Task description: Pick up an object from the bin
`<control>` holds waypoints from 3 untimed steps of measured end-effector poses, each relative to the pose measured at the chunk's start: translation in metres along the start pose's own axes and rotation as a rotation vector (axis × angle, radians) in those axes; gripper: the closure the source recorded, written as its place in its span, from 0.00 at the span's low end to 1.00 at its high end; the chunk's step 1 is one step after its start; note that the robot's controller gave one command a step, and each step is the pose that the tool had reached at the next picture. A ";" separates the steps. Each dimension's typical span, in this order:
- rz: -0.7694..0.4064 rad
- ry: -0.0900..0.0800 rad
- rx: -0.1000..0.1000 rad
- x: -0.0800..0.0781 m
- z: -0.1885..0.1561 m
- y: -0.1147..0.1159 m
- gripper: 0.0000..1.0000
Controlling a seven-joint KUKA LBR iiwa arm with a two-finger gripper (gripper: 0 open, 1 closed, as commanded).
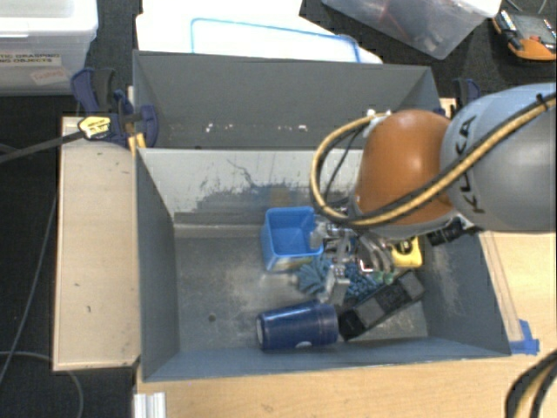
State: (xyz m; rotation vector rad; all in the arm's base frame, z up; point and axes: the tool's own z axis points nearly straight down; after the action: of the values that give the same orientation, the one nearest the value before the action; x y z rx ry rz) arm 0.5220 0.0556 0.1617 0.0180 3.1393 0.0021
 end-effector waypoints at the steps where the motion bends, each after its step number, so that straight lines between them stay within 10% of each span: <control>1: 0.000 0.000 0.000 0.000 0.000 0.000 0.00; 2: 0.042 -0.011 -0.006 0.011 0.062 0.051 0.00; 3: 0.026 -0.015 -0.006 0.000 0.064 0.045 0.00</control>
Offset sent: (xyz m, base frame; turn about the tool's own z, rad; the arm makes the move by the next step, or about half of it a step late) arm -0.0131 0.0482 -0.0641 0.0438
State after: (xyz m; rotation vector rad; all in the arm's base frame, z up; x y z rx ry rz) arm 0.5229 0.1006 0.0977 0.0586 3.1238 0.0112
